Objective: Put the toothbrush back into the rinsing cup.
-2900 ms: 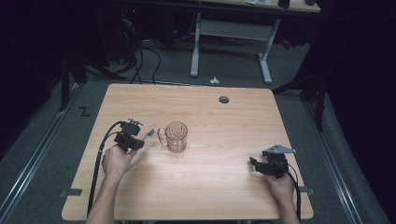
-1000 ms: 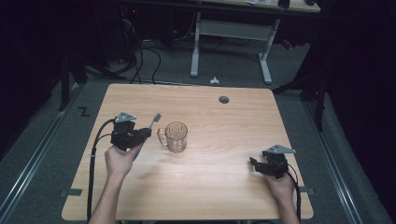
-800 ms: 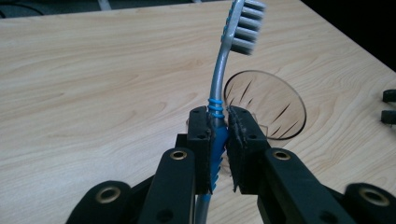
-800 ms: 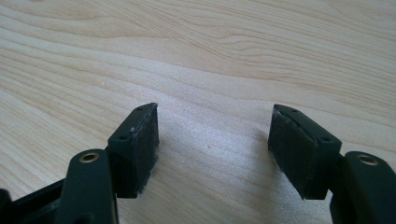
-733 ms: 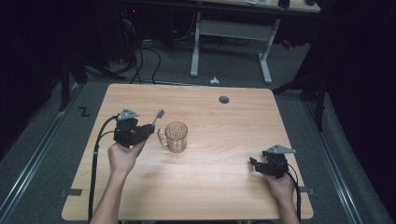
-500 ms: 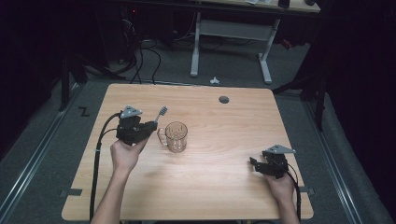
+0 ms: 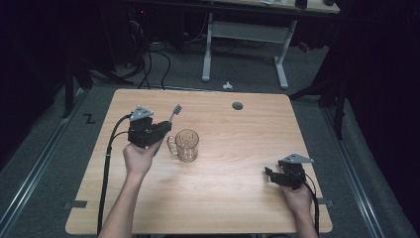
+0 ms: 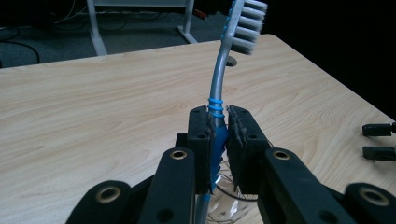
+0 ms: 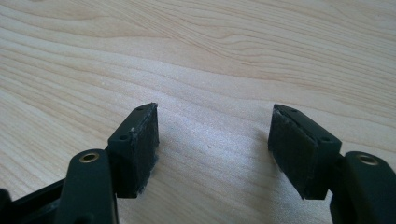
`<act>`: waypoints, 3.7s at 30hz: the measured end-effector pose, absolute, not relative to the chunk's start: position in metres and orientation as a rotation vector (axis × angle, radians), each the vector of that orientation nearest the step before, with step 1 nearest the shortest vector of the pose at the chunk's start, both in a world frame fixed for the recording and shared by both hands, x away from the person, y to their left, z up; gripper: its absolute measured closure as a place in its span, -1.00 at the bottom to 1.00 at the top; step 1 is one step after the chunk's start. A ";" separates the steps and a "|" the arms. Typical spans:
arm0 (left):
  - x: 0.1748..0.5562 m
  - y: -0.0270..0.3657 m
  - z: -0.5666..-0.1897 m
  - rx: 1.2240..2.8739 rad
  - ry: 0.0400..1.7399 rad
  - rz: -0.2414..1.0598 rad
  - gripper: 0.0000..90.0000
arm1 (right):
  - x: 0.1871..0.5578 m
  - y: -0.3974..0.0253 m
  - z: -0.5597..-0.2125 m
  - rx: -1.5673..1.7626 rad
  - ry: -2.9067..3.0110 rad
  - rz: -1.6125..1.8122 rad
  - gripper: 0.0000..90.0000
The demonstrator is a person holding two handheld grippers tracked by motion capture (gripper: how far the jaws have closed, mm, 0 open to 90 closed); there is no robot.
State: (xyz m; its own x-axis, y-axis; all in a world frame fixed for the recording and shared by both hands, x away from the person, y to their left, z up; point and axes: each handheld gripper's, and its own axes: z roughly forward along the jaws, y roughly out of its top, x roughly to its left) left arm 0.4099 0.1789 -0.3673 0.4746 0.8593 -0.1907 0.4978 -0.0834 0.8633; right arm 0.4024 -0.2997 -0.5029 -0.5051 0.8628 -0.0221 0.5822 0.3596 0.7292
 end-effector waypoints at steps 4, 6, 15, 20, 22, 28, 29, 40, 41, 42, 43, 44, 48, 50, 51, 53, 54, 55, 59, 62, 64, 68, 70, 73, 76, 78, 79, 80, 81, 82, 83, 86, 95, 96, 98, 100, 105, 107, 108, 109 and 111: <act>0.414 0.175 -0.365 1.726 1.150 0.461 0.78 | 0.402 -0.300 -0.503 1.261 2.224 0.946 -0.24; 0.417 0.173 -0.365 1.717 1.147 0.450 0.78 | 0.402 -0.300 -0.503 1.261 2.224 0.946 -0.24; 0.433 0.168 -0.364 1.698 1.140 0.447 0.78 | 0.402 -0.300 -0.503 1.261 2.225 0.945 -0.24; 0.441 0.166 -0.365 1.707 1.137 0.464 0.78 | 0.402 -0.300 -0.503 1.261 2.224 0.945 -0.24; 0.444 0.166 -0.366 1.697 1.139 0.466 0.78 | 0.402 -0.300 -0.503 1.261 2.224 0.945 -0.24; 0.451 0.165 -0.369 1.664 1.143 0.435 0.78 | 0.402 -0.300 -0.503 1.261 2.224 0.945 -0.24; 0.452 0.164 -0.370 1.665 1.145 0.436 0.78 | 0.402 -0.300 -0.503 1.261 2.224 0.945 -0.24; 0.463 0.153 -0.368 1.654 1.107 0.436 0.78 | 0.402 -0.300 -0.503 1.261 2.224 0.945 -0.24; 0.463 0.153 -0.368 1.649 1.105 0.439 0.78 | 0.402 -0.300 -0.503 1.261 2.224 0.946 -0.24; 0.464 0.153 -0.369 1.642 1.107 0.437 0.78 | 0.402 -0.300 -0.503 1.261 2.224 0.945 -0.24; 0.465 0.153 -0.369 1.639 1.109 0.433 0.78 | 0.402 -0.300 -0.503 1.261 2.224 0.945 -0.24; 0.466 0.153 -0.370 1.639 1.111 0.431 0.78 | 0.402 -0.300 -0.503 1.261 2.224 0.945 -0.24; 0.470 0.152 -0.374 1.638 1.120 0.420 0.78 | 0.402 -0.300 -0.503 1.261 2.225 0.945 -0.25; 0.472 0.152 -0.375 1.634 1.122 0.415 0.78 | 0.402 -0.300 -0.503 1.261 2.224 0.945 -0.24; 0.472 0.152 -0.376 1.633 1.121 0.416 0.78 | 0.402 -0.300 -0.503 1.261 2.224 0.945 -0.24; 0.472 0.152 -0.376 1.632 1.117 0.420 0.78 | 0.402 -0.300 -0.503 1.261 2.224 0.945 -0.25; 0.473 0.153 -0.377 1.631 1.116 0.418 0.78 | 0.402 -0.300 -0.503 1.261 2.224 0.945 -0.25; 0.474 0.153 -0.377 1.627 1.114 0.414 0.78 | 0.402 -0.300 -0.503 1.261 2.225 0.945 -0.25; 0.475 0.151 -0.379 1.625 1.111 0.412 0.78 | 0.402 -0.300 -0.503 1.261 2.225 0.945 -0.24; 0.475 0.151 -0.380 1.634 1.107 0.416 0.78 | 0.402 -0.300 -0.503 1.261 2.224 0.945 -0.25; 0.475 0.152 -0.380 1.635 1.107 0.417 0.78 | 0.402 -0.300 -0.503 1.261 2.225 0.946 -0.25; 0.475 0.152 -0.381 1.641 1.112 0.415 0.78 | 0.402 -0.300 -0.503 1.261 2.225 0.946 -0.25; 0.474 0.152 -0.381 1.654 1.110 0.421 0.78 | 0.402 -0.300 -0.503 1.261 2.225 0.946 -0.25; 0.473 0.154 -0.381 1.652 1.108 0.420 0.78 | 0.402 -0.300 -0.503 1.261 2.225 0.946 -0.25; 0.473 0.156 -0.381 1.649 1.112 0.417 0.78 | 0.402 -0.300 -0.503 1.262 2.225 0.946 -0.25; 0.473 0.157 -0.382 1.652 1.114 0.417 0.78 | 0.402 -0.300 -0.503 1.261 2.225 0.946 -0.25; 0.473 0.157 -0.381 1.650 1.115 0.416 0.78 | 0.402 -0.300 -0.503 1.261 2.225 0.946 -0.25; 0.473 0.158 -0.381 1.650 1.114 0.417 0.77 | 0.402 -0.300 -0.503 1.261 2.225 0.946 -0.25; 0.472 0.158 -0.381 1.646 1.112 0.418 0.78 | 0.402 -0.300 -0.503 1.261 2.225 0.946 -0.25; 0.471 0.159 -0.380 1.646 1.112 0.419 0.77 | 0.402 -0.300 -0.503 1.261 2.225 0.946 -0.25; 0.471 0.159 -0.380 1.645 1.112 0.419 0.77 | 0.402 -0.300 -0.503 1.261 2.225 0.946 -0.25; 0.471 0.161 -0.380 1.647 1.120 0.416 0.77 | 0.402 -0.300 -0.503 1.261 2.225 0.946 -0.25; 0.467 0.164 -0.379 1.656 1.129 0.410 0.77 | 0.402 -0.300 -0.503 1.261 2.225 0.946 -0.25; 0.467 0.164 -0.379 1.660 1.132 0.411 0.77 | 0.402 -0.300 -0.503 1.261 2.225 0.946 -0.25; 0.466 0.165 -0.378 1.664 1.134 0.415 0.78 | 0.402 -0.300 -0.503 1.261 2.224 0.946 -0.25; 0.465 0.165 -0.378 1.667 1.131 0.422 0.78 | 0.402 -0.300 -0.503 1.261 2.225 0.946 -0.25; 0.462 0.167 -0.376 1.678 1.130 0.430 0.78 | 0.402 -0.300 -0.503 1.261 2.224 0.946 -0.25; 0.461 0.167 -0.376 1.681 1.131 0.431 0.78 | 0.402 -0.300 -0.503 1.261 2.224 0.946 -0.25; 0.460 0.167 -0.375 1.682 1.131 0.431 0.78 | 0.402 -0.300 -0.503 1.261 2.225 0.946 -0.25; 0.460 0.167 -0.375 1.682 1.132 0.432 0.78 | 0.402 -0.300 -0.503 1.261 2.224 0.946 -0.25; 0.458 0.167 -0.374 1.683 1.133 0.429 0.78 | 0.402 -0.300 -0.503 1.261 2.224 0.946 -0.25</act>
State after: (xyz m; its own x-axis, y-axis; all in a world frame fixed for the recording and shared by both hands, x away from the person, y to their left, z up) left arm 0.4579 0.1672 -0.3744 0.4945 0.8381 -0.2303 0.4757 -0.0393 0.8787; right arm 0.4024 -0.2997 -0.5028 -0.5054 0.8626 -0.0219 0.5827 0.3599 0.7287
